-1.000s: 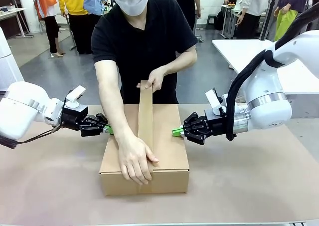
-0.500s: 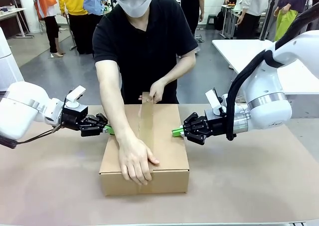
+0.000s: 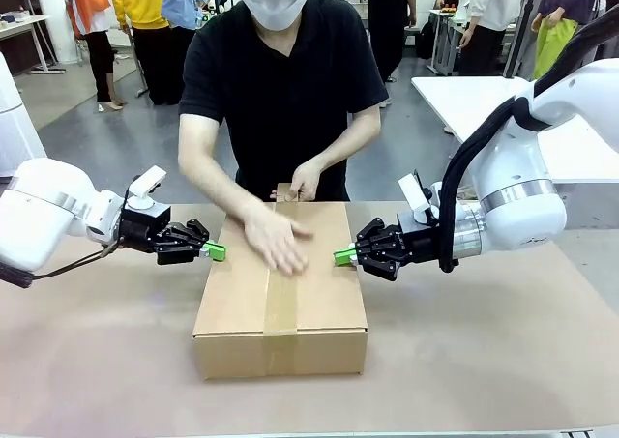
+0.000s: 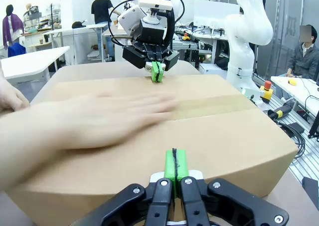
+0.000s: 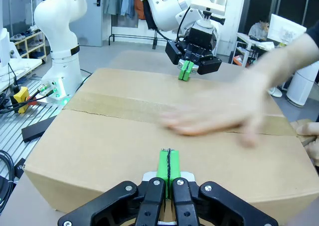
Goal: Wrap the clocks to prevent damage.
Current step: After the human seals the box with tape, release both hands from the side flaps of the Package Box.
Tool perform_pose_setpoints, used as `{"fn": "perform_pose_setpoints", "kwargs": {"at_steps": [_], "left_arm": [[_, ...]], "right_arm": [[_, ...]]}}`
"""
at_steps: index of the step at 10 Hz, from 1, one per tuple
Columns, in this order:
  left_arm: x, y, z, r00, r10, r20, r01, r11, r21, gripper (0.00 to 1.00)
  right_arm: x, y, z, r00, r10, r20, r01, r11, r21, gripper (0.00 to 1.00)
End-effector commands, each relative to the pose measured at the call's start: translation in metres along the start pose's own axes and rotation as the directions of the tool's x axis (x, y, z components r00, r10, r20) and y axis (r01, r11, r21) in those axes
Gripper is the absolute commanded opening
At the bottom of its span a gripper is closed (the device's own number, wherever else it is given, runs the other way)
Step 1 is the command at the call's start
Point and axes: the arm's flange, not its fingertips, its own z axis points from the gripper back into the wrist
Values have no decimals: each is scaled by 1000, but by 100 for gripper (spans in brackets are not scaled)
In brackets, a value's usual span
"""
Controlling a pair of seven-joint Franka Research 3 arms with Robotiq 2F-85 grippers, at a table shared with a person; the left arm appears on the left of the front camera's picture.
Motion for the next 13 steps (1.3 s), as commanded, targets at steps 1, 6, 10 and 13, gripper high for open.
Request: {"fn": "perform_pose_setpoints", "kwargs": {"at_steps": [1,6,10,13], "left_arm": [[0,1,-1,1000,-2,-8,2,1000,4,0],[0,1,-1,1000,-2,-8,2,1000,4,0],[0,1,-1,1000,-2,-8,2,1000,4,0],[0,1,-1,1000,-2,-8,2,1000,4,0]], "right_arm": [[-2,1,-1,1000,0,-4,0,1000,-3,1],[-2,1,-1,1000,0,-4,0,1000,-3,1],[-2,1,-1,1000,0,-4,0,1000,-3,1],[-2,1,-1,1000,0,-4,0,1000,-3,1]]}}
